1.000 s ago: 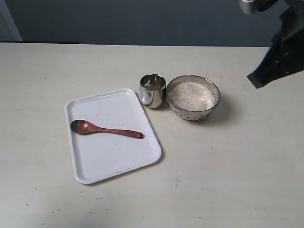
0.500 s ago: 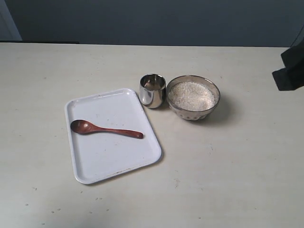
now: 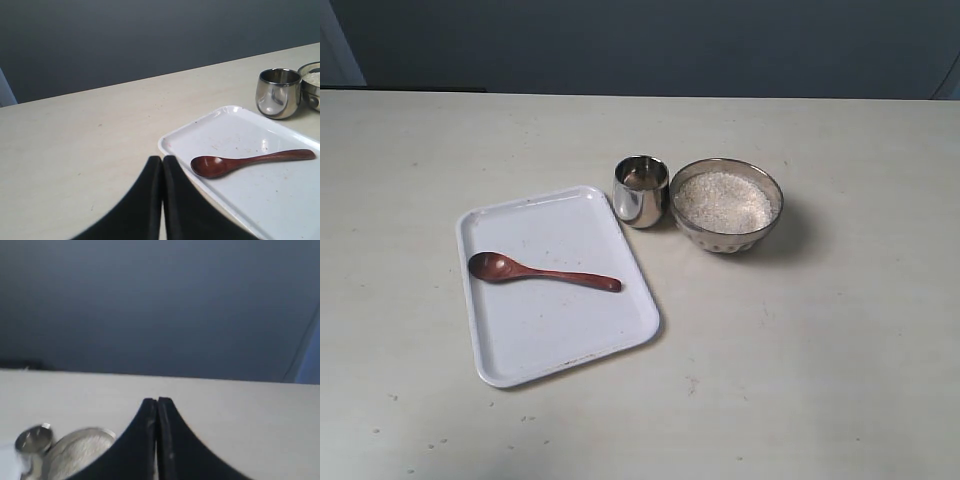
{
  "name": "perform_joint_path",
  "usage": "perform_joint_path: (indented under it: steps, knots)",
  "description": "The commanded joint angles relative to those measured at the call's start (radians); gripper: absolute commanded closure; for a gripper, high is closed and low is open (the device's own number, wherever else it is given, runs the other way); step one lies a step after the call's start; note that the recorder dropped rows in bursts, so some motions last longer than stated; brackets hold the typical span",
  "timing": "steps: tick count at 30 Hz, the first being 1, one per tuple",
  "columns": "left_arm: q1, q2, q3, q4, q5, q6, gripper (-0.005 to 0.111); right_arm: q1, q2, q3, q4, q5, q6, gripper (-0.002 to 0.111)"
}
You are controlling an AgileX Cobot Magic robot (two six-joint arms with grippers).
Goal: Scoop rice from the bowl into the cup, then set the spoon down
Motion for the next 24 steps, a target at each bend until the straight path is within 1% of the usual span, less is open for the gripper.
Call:
perform_joint_path:
  steps: [1,3,5,8,11,16,18,24]
  knots:
    - [-0.005,-0.004,-0.002,0.002,-0.012,-0.003,0.106,-0.201,-0.193,0.163,0.030,-0.117,0.007,0.108]
    - [-0.005,-0.004,-0.002,0.002,-0.012,-0.003,0.106,-0.254,-0.283,0.232,0.030,-0.117,0.007,0.108]
    - [-0.005,-0.004,-0.002,0.002,-0.012,-0.003,0.106,-0.282,-0.359,0.290,0.030,-0.117,0.007,0.108]
    - [-0.005,-0.004,-0.002,0.002,-0.012,-0.003,0.106,-0.293,-0.467,0.389,0.024,-0.146,0.007,0.108]
    - [-0.005,-0.004,-0.002,0.002,-0.012,-0.003,0.106,-0.293,-0.567,0.493,0.022,-0.227,0.007,0.108]
    - [-0.005,-0.004,-0.002,0.002,-0.012,-0.003,0.106,-0.293,-0.568,0.658,0.022,-0.427,0.007,0.108]
    - [-0.005,-0.004,-0.002,0.002,-0.012,-0.003,0.106,-0.293,-0.568,0.680,0.022,-0.495,0.007,0.108]
    - [-0.005,-0.004,-0.002,0.002,-0.012,-0.003,0.106,-0.293,-0.568,0.680,0.019,-0.448,0.011,0.108]
